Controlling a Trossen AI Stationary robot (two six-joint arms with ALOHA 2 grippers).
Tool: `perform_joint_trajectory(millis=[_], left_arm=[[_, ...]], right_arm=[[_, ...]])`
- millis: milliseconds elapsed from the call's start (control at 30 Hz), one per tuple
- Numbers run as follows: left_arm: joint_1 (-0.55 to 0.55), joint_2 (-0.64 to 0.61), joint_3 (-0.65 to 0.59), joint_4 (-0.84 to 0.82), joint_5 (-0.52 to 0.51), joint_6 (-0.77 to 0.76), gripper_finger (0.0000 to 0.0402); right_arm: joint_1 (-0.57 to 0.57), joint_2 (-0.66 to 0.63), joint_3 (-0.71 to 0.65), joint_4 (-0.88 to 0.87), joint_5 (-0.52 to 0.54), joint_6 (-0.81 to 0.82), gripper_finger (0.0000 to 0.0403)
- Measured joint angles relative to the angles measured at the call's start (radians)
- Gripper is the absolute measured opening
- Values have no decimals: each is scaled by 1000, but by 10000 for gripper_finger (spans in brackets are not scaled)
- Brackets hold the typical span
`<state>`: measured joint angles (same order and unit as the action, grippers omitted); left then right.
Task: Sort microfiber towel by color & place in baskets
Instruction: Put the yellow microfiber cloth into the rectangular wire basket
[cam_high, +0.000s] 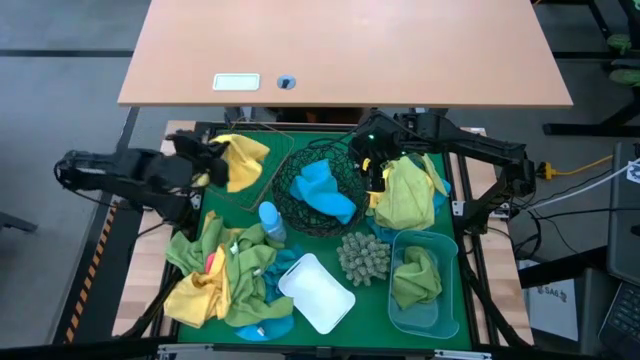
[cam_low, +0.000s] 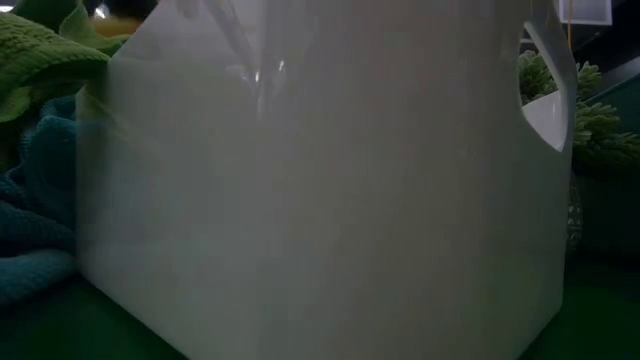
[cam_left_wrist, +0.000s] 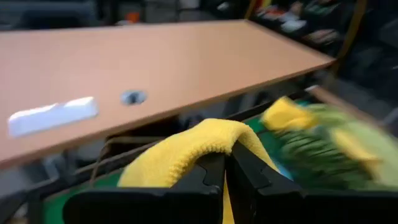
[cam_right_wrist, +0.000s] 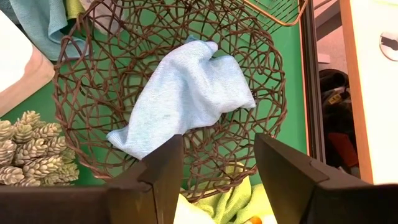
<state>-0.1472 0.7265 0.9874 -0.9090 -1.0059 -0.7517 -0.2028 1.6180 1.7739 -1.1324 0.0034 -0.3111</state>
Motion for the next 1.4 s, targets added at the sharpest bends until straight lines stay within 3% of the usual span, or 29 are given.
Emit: perform_joint_trajectory(millis=[333, 600, 933, 1167, 1400], left_arm=[[242, 38, -273, 206, 190, -19, 0], [358, 108, -377, 361, 293, 72, 0], [385, 151, -382, 385, 303, 85, 52], [386, 133, -370, 368, 454, 159, 107], [385, 129, -272, 286, 547, 232, 153]], right_arm=[[0, -3, 0, -6, 0, 0, 197], [0, -46, -1, -80, -4, 23, 197], [0, -128, -1, -202, -23, 135, 197], [0, -174, -1, -237, -23, 135, 197], [0, -179, -1, -237, -23, 155, 197]])
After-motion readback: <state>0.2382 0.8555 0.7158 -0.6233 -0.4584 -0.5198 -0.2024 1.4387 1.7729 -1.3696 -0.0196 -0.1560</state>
